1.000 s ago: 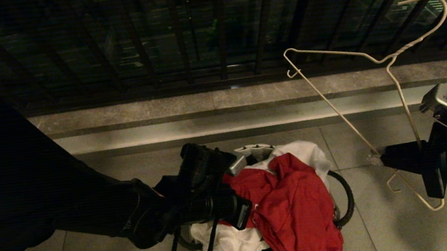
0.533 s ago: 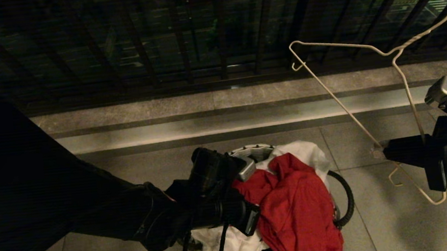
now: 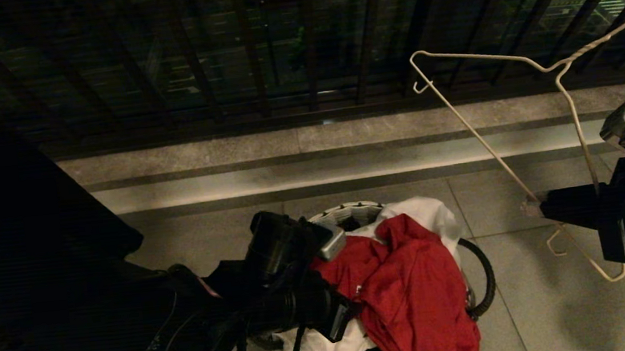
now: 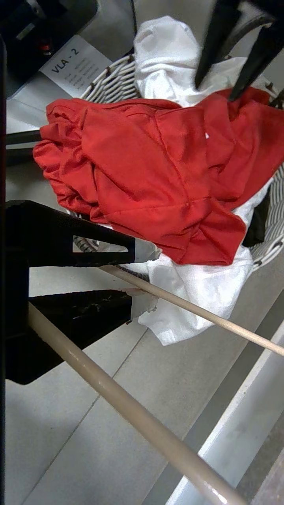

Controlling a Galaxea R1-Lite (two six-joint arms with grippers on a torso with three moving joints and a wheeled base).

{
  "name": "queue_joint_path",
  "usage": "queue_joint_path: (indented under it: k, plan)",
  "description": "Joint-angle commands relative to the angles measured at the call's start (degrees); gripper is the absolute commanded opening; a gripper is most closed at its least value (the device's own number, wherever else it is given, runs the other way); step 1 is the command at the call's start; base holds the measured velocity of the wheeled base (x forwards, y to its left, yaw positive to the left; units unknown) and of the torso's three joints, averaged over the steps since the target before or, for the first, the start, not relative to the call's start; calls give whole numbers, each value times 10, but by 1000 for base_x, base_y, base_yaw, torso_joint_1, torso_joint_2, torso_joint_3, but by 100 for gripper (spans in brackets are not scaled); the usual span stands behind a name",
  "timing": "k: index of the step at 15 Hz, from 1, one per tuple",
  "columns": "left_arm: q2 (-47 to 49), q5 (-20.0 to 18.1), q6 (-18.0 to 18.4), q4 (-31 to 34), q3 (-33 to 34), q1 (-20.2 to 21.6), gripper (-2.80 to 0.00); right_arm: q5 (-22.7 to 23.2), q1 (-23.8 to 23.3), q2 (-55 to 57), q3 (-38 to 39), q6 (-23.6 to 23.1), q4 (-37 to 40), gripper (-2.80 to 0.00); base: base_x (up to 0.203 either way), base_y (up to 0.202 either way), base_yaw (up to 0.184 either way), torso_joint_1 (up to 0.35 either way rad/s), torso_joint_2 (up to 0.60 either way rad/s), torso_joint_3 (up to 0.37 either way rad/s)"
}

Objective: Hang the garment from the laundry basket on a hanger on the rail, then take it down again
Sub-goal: Pick up clothes from the basket

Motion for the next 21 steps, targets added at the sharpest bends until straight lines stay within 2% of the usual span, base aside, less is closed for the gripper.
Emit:
queue_joint_path:
  k: [1, 5, 6, 8, 10, 13, 17, 21]
  plan:
    - [9, 4, 0, -3, 4, -6, 0, 2, -2, -2, -3, 0, -1, -280, 0, 0, 0, 0, 0, 0]
    - [21, 27, 2, -11, -2, -19, 0, 3, -5, -2, -3, 0, -1, -280, 0, 0, 0, 0, 0, 0]
    - [33, 46, 11, -28, -3, -24, 0, 3, -6, -2, -4, 0, -1, -280, 0, 0, 0, 0, 0, 0]
    - [61, 104, 52, -79, 2, -31, 0, 3, -7, -3, -4, 0, -1, -280, 0, 0, 0, 0, 0, 0]
    - [82, 127, 82, -119, 13, -35, 0, 3, -7, -2, -5, 0, -1, -280, 0, 0, 0, 0, 0, 0]
    - [76, 144, 95, -124, 23, -35, 0, 3, -7, -2, -5, 0, -1, -280, 0, 0, 0, 0, 0, 0]
    - [37, 144, 91, -123, 34, -38, 0, 3, -7, -2, -6, 0, -1, -280, 0, 0, 0, 0, 0, 0]
    - [74, 148, 97, -124, 24, -39, 0, 3, -7, -4, -6, 0, -1, -280, 0, 0, 0, 0, 0, 0]
